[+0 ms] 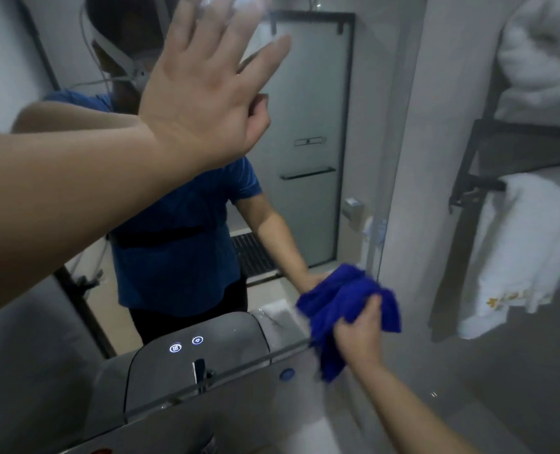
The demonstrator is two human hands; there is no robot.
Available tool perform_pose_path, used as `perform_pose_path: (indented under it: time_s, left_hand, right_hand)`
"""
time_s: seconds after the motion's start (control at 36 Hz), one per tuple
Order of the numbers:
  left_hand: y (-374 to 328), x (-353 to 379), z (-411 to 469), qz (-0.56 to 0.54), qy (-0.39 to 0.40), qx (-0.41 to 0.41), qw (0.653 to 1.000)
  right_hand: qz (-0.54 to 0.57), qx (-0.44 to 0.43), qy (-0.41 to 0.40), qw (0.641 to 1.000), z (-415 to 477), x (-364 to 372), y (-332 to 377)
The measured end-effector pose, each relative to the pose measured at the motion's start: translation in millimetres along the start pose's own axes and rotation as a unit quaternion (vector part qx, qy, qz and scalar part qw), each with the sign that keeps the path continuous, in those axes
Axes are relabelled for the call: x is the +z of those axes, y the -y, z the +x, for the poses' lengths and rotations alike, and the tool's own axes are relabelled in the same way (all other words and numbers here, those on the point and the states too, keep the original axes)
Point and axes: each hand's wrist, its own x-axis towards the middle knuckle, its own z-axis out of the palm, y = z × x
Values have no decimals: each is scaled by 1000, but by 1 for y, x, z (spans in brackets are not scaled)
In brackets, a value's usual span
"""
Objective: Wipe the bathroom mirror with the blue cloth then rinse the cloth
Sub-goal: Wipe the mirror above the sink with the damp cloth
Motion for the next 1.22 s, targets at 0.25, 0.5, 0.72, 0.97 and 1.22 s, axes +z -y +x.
perform_pose_path:
  time_s: [0.25,0.5,0.72,0.97,1.22]
  left_hand:
    - [-1,-2,0,-4,5,-7,1000]
    - [0,-3,-1,-1,20,-9,1000]
    - [-1,-8,-3,4,47,-11,999]
    - [-10,-50,-20,-149,120,-62,980]
    - [-86,-101,-254,-500,276,-369,733]
  right_hand:
    - [138,-192,-177,955,111,-64,185]
    - [43,-121,-161,978,19,10,95]
    - [-99,22,163,981,-108,58,28]
    - [-145,-64,503,849,-138,6,103]
    - [-91,-116,423,894,-146,-51,181]
